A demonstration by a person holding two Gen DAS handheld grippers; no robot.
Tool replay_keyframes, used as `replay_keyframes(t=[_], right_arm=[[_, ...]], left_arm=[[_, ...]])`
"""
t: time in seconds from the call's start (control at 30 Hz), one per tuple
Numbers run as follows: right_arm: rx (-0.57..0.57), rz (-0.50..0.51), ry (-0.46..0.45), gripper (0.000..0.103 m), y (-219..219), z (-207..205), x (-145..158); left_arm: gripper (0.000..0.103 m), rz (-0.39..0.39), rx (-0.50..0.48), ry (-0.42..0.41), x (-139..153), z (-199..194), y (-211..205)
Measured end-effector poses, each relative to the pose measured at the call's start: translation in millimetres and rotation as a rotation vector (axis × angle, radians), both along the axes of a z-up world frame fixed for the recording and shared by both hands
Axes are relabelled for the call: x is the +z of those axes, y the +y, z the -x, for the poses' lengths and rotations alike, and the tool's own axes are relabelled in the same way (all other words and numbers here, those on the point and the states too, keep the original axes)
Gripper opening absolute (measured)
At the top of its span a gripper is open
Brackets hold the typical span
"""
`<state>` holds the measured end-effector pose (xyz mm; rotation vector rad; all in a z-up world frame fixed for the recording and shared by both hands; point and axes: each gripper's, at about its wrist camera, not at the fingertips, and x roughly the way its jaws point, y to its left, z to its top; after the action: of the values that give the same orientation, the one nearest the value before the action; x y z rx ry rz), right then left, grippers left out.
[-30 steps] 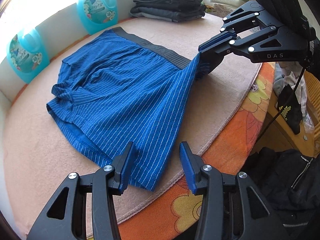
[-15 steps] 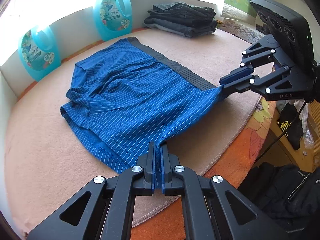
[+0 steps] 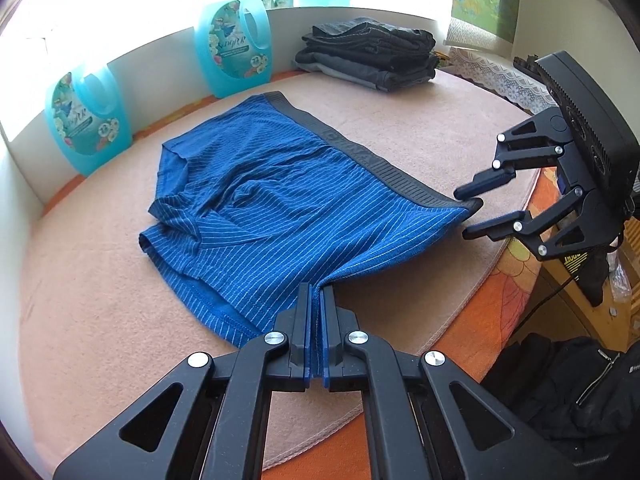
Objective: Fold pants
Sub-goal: 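Lift the briefs with both tools and fold the waistband over onto the legs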
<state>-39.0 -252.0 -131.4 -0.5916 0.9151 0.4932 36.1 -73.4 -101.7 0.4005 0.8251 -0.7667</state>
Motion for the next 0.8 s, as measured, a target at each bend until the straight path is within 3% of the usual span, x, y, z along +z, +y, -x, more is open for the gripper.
replay_keyframes(t=[0.07, 0.33, 0.47, 0.67, 0.8], right_arm=[[-0.011, -0.017, -0.021, 0.008, -1.3, -4.3, 5.8], [-0.065, -0.065, -0.157, 0.006, -4.0, -40.2, 62.9], [-0.082, -0.082, -0.180, 0.006, -5.3, -67.4, 80.5], [-0.061, -0.056, -0.146, 0.006, -1.0, -75.8, 70.5], [-0.058, -0.036, -0.121, 0.006, -2.2, -71.2, 57.3]], left_arm=[[0.002, -0.002, 0.000, -0.015, 3.6, -1.1, 0.0], [0.001, 0.033, 0.045, -0.111, 38.3, -31.7, 1.7], [0.001, 0.064, 0.078, -0.152, 55.8, -58.1, 0.4], [0.002, 0.136, 0.044, 0.042, 38.3, -82.2, 9.0], [0.012, 0.149, 0.010, 0.123, 19.4, -72.1, 10.8]])
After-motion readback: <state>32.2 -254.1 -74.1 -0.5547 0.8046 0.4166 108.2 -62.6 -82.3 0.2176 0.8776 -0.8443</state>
